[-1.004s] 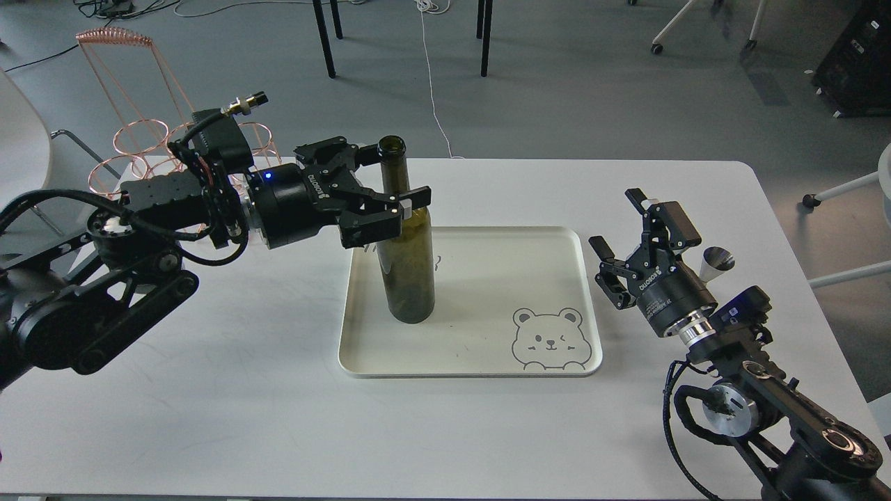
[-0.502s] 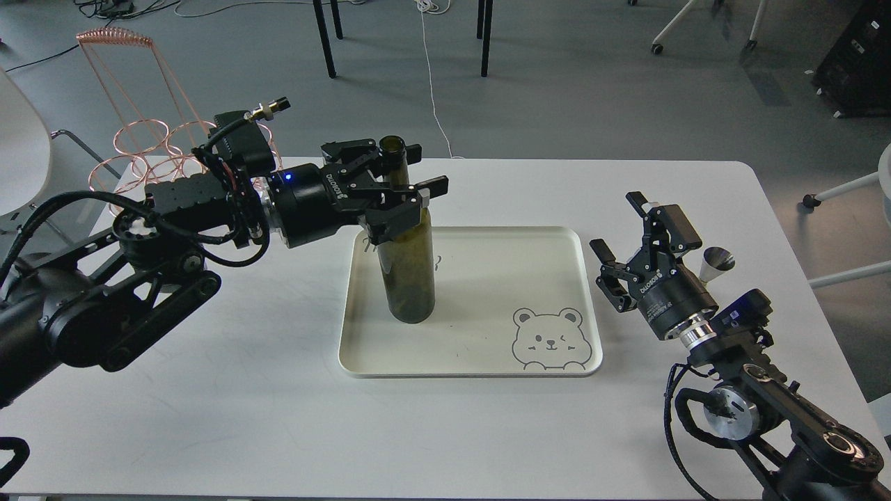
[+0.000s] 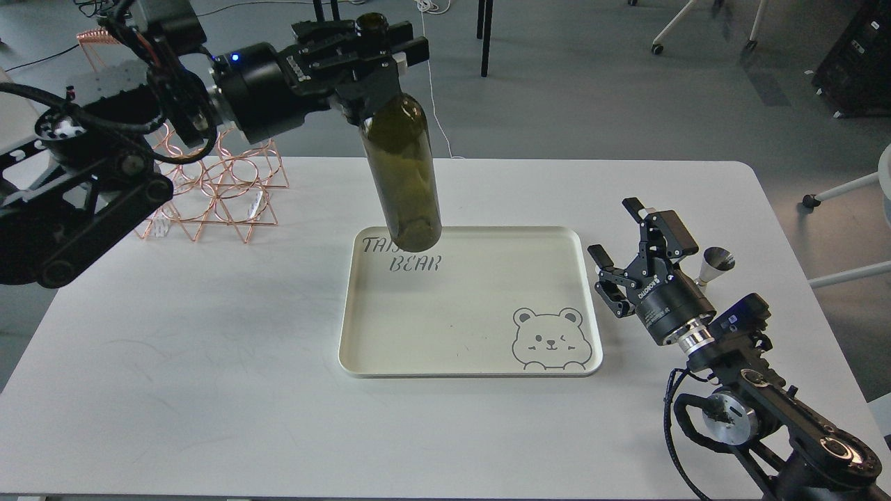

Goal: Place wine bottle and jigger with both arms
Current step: 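Lift the bottle with the left gripper and carry it over the copper rack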

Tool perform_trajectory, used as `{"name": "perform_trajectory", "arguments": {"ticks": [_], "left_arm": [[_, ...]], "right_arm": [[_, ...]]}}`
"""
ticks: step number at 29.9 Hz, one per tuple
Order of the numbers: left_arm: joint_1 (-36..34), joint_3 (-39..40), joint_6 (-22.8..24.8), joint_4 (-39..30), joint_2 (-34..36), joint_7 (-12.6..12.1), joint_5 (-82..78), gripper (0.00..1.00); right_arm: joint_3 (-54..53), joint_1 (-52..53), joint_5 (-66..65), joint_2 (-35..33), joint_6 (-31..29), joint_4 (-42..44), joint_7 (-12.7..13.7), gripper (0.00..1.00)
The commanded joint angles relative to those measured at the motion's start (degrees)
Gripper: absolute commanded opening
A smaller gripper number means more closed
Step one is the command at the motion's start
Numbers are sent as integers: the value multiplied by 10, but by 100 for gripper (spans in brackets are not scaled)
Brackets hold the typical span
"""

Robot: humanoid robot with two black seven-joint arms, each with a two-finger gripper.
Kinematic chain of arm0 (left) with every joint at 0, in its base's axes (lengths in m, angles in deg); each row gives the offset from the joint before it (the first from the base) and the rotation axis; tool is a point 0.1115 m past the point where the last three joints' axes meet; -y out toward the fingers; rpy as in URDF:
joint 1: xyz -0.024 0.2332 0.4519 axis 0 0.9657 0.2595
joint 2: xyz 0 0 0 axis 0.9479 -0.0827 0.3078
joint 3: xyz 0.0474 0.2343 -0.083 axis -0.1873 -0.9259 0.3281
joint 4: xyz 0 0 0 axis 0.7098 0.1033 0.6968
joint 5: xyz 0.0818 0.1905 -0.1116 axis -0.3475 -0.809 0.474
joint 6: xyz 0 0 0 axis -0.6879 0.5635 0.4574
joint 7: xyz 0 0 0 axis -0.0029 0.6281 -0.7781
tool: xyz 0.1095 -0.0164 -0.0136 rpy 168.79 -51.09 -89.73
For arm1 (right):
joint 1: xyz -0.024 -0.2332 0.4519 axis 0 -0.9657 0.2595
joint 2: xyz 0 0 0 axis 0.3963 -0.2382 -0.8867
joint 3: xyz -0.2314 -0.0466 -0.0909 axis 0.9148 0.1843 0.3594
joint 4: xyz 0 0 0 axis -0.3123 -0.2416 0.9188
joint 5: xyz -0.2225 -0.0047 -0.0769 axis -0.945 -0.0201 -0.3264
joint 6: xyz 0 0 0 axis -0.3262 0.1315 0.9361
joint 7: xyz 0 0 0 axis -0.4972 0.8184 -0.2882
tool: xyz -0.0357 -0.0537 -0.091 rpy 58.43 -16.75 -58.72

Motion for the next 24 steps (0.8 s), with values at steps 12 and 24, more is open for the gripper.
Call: {"name": "perform_trajectory", "arguments": {"ticks": [12,24], "left_arm": [[-115,-42,68,240,52,0,20,15],[-115,-99,18,276,55,0,7,11]], "right_arm": [[2,-8,-22,1,0,2,-1,98],[1,-10,-23,1,0,2,-1,98]]}}
